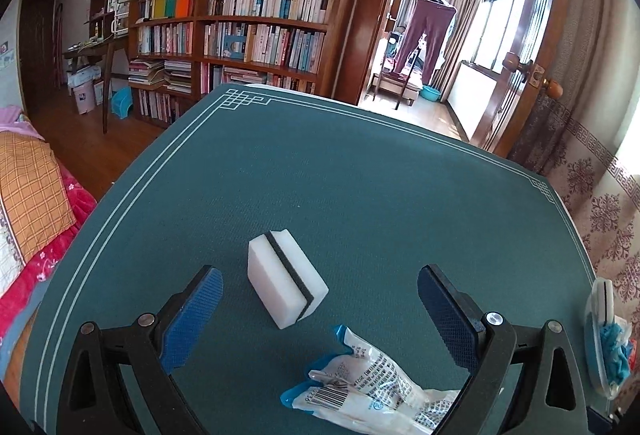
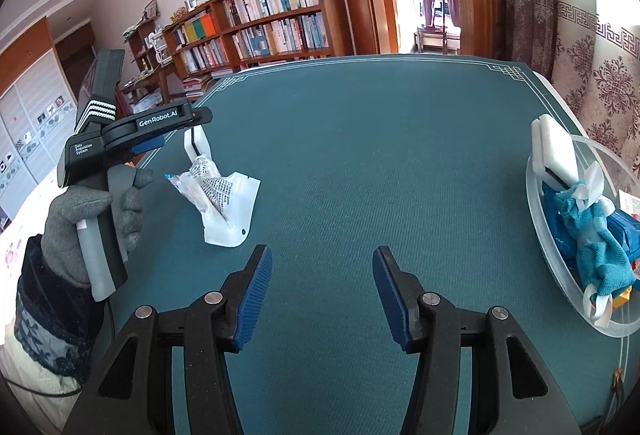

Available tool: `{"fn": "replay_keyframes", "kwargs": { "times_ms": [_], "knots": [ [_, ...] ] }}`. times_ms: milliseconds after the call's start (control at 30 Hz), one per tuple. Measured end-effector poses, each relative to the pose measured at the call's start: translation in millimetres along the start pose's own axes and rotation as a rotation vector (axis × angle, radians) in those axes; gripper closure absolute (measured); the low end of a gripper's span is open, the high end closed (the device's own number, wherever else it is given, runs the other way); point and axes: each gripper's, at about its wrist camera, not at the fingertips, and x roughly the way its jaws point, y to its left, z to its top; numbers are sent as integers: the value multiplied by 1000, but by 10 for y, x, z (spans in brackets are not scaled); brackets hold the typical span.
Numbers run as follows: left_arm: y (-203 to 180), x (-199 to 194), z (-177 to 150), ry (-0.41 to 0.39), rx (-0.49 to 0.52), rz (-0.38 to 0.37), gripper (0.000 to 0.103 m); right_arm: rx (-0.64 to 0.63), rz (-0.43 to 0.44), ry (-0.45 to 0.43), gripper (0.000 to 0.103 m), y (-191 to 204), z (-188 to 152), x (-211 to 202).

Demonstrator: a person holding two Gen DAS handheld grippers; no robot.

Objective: Organize objects
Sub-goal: 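Move the left gripper to the white sponge with black stripe and grasp it, then grasp the white printed plastic bag with the right gripper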

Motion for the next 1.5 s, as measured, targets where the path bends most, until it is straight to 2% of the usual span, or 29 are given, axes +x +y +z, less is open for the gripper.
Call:
{"fn": "replay_keyframes", "kwargs": {
  "times_ms": [200,300,500,567,767,933,1067,1233,1367,1500],
  "knots": [
    [51,171,36,11,-15,24,3,-26,7,18,49,108,8,95],
    [95,244,20,24,-18,18,7,-38,12,28,49,161,25,150],
    [171,329,-22,55,-24,-21,30,-55,28,50,49,268,34,299],
    [174,339,-27,60,-18,-26,43,-63,38,56,49,316,44,349],
    [263,286,-3,56,-44,-53,61,-107,67,48,49,485,143,456],
    [264,147,33,14,-43,-64,61,-163,105,31,49,679,307,580],
    [267,25,65,-29,-40,-60,61,-218,159,20,35,864,429,741],
    [300,-21,85,-46,-56,-63,61,-308,155,34,35,1078,540,1005],
    [333,-33,98,-52,-67,-64,61,-394,120,62,35,1189,602,1221],
    [358,-49,101,-57,-79,-66,61,-418,134,107,35,1196,616,1382]
  ]
}}
